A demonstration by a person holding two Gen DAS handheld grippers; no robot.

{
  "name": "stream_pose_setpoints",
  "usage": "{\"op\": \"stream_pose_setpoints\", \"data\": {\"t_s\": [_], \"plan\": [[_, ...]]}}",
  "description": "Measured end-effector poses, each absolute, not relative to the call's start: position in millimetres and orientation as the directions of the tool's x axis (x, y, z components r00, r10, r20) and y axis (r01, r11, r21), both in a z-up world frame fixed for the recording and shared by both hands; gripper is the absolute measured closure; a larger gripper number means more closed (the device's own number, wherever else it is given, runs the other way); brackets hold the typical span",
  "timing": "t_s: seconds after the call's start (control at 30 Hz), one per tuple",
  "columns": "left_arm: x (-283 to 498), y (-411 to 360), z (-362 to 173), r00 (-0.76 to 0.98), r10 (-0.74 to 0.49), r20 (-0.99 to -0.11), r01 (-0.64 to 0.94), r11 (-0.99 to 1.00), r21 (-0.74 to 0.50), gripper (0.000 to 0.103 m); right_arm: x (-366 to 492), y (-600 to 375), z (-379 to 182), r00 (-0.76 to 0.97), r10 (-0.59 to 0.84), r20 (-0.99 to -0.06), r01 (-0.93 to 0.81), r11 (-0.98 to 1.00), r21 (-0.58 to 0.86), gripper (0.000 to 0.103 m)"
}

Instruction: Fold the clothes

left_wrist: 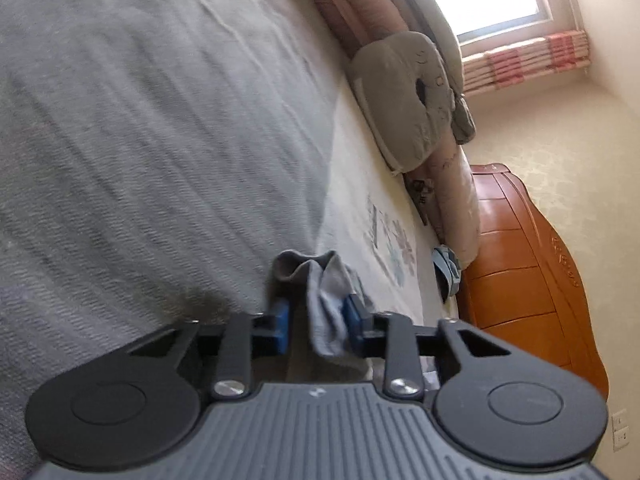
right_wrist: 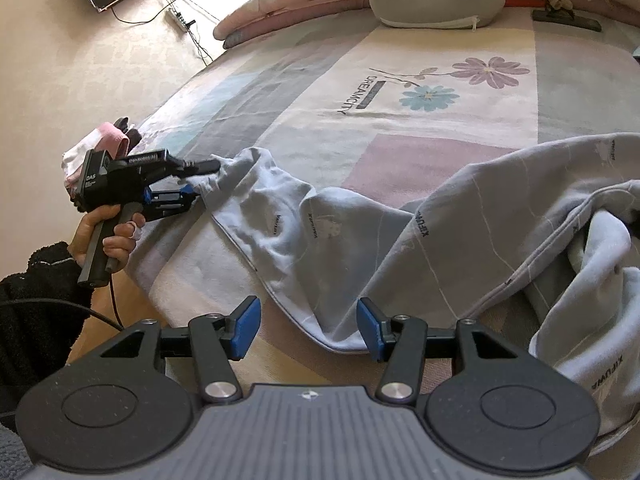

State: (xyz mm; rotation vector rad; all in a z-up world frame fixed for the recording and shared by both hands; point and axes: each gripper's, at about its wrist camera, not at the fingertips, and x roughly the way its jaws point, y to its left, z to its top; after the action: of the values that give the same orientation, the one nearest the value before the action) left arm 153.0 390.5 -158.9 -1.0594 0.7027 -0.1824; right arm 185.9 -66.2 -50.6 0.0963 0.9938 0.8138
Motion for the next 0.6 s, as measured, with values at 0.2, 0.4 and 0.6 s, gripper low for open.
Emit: {"op": "stream_pose_setpoints", "data": {"t_s": [0.2, 0.4, 0.6], "plan": [[170, 378, -147, 0.745, -0.478, -0.466, -0.182, 0.527, -0.831, 0.053, 186, -67, -50, 0.288, 0.647, -0.706, -0.565, 0.710, 0.420, 0.045], [169, 371, -142, 0.740, -0.436, -0.513, -0.204, 0.581, -0.788, 0.073, 186, -67, -51, 0.293, 0.637, -0.713, -0.559, 0.719, 0.413, 0.045], [152, 367, -141, 0.757, -0.341, -0.558, -0.254, 0.632, -0.732, 0.094, 185, -70, -53, 0.301, 0.628, -0.718, -0.554, 0.728, 0.404, 0.045]]}}
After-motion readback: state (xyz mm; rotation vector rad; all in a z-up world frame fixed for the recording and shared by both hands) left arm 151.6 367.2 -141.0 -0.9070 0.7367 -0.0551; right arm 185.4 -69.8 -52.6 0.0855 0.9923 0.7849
